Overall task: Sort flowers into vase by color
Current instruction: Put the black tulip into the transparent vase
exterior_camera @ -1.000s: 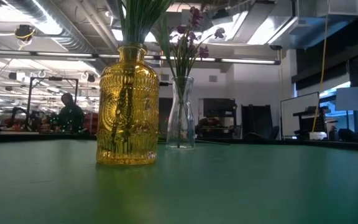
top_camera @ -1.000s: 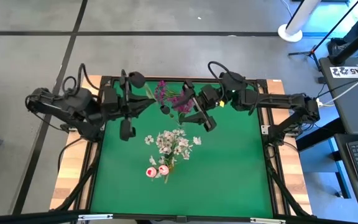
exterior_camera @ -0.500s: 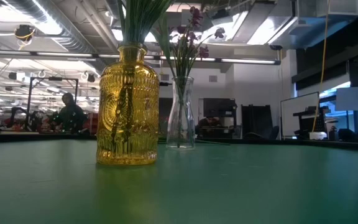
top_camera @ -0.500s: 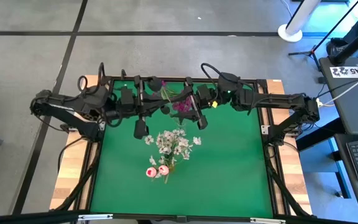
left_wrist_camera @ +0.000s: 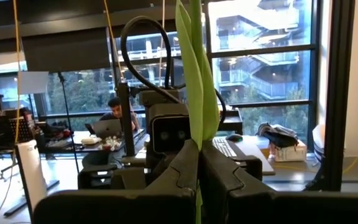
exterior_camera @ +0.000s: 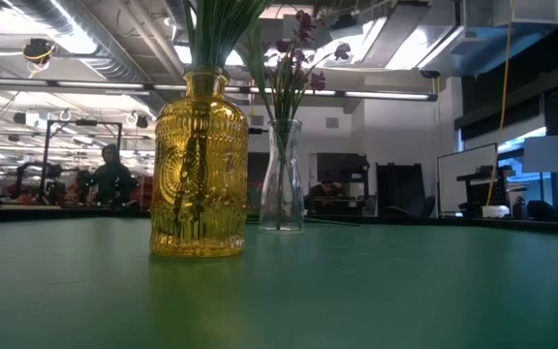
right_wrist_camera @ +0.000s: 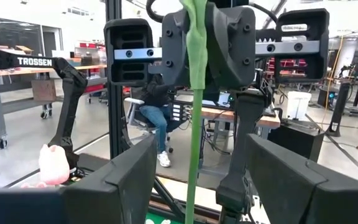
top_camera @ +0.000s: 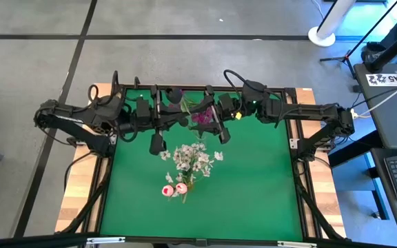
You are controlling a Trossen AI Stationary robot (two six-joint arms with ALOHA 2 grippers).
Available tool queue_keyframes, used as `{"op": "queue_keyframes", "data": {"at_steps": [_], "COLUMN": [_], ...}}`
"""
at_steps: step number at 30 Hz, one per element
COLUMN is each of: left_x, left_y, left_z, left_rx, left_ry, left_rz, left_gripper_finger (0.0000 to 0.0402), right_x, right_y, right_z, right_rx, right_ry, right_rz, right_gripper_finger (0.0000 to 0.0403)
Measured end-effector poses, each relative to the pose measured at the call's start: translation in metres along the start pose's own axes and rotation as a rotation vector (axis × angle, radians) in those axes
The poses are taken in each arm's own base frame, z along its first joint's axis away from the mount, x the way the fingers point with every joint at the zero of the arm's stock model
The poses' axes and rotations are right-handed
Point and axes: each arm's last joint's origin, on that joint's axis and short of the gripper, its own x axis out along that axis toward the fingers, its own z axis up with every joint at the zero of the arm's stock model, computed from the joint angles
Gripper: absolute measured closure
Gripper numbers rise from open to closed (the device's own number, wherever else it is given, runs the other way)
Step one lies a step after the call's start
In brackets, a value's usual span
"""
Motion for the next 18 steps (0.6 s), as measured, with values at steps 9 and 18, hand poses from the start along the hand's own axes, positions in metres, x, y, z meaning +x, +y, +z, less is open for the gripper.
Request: {"op": "queue_keyframes", "data": {"at_steps": [9, 18], "left_x": [0.0018, 0.0018], "left_y": [-0.0012, -0.0012], "left_z": [-0.0034, -0.0036], "left_rx": [-0.015, -0.017], "left_ry": [0.021, 0.024], "left_rz": [-0.002, -0.002], "left_gripper_finger": [0.0401, 0.0401], "right_x": [0.0000, 0.0000], "right_y": [0.0001, 0.0012], "right_z": [-0.0001, -0.0001], "right_rx": [0.027, 0.027], "right_ry": [0.001, 0.001], "right_rz": [0.004, 0.043], "right_gripper_finger": [0.0209, 0.0343]}}
